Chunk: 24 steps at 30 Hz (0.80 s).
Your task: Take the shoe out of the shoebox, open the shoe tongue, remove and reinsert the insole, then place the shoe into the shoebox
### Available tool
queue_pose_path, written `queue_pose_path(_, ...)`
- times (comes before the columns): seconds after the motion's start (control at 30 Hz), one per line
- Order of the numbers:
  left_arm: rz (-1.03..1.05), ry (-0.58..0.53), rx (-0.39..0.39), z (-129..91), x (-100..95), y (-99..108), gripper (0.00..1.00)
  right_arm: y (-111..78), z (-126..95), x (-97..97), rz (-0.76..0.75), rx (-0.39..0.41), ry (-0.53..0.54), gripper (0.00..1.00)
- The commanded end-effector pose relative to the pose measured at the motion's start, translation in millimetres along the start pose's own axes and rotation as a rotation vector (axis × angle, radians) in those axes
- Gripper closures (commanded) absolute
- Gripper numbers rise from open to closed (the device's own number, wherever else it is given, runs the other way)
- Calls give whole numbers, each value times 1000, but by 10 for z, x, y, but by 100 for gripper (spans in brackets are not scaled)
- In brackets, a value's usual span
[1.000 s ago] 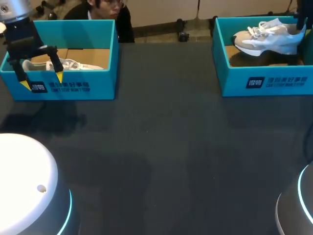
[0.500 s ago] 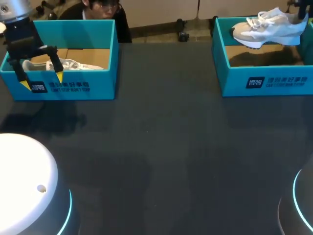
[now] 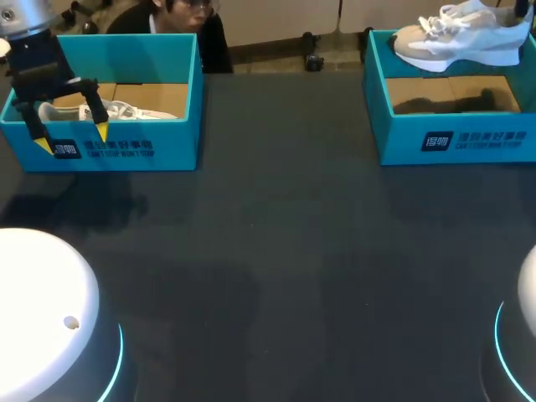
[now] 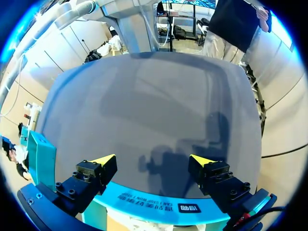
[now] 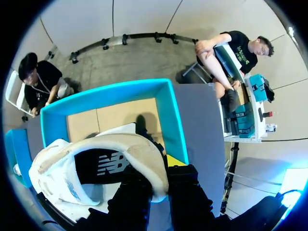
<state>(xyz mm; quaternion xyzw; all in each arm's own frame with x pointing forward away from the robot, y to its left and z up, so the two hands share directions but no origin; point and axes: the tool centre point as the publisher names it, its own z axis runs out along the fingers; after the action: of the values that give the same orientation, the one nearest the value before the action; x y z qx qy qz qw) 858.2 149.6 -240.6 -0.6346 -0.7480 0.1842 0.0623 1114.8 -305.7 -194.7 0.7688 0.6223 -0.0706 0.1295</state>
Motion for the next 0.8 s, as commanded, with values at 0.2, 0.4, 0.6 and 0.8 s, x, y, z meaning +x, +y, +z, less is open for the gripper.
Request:
queue_pose_path(0.2, 1, -1, -5, 9, 5, -13, 0, -310, -534, 34, -9, -88, -7, 100)
queue_pose_path(0.4, 1, -1, -5, 9, 5, -13, 0, -340, -744, 49, -36, -97, -21, 100)
queue_pose_path(0.6, 1, -1, -5, 9, 5, -13, 0, -433, -848, 152, -52, -109, -24, 100)
queue_pose_path(0.8, 1, -1, -5, 9, 5, -13, 0, -691, -934, 275, -52, -123, -33, 100)
